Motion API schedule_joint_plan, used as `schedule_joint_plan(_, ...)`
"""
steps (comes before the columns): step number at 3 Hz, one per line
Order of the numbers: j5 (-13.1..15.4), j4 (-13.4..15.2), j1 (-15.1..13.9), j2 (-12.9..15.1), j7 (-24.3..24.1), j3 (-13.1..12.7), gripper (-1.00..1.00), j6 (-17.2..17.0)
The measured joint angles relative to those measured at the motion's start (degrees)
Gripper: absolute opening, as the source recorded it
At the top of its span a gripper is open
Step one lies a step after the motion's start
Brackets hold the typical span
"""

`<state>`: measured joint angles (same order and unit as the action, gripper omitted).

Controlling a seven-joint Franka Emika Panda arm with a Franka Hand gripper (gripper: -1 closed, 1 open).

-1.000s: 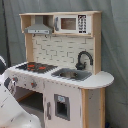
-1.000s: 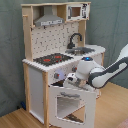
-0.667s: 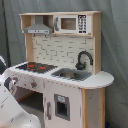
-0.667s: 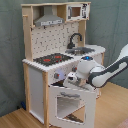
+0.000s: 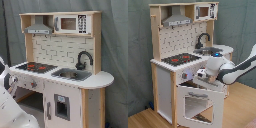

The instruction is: Play with the kitchen

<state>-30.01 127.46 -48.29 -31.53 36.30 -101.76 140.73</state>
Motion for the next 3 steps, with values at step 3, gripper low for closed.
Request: schedule_joint_plan(3,11.77,1.0,7.1,-1.67,-6.96,8.44,1.0,-8.08)
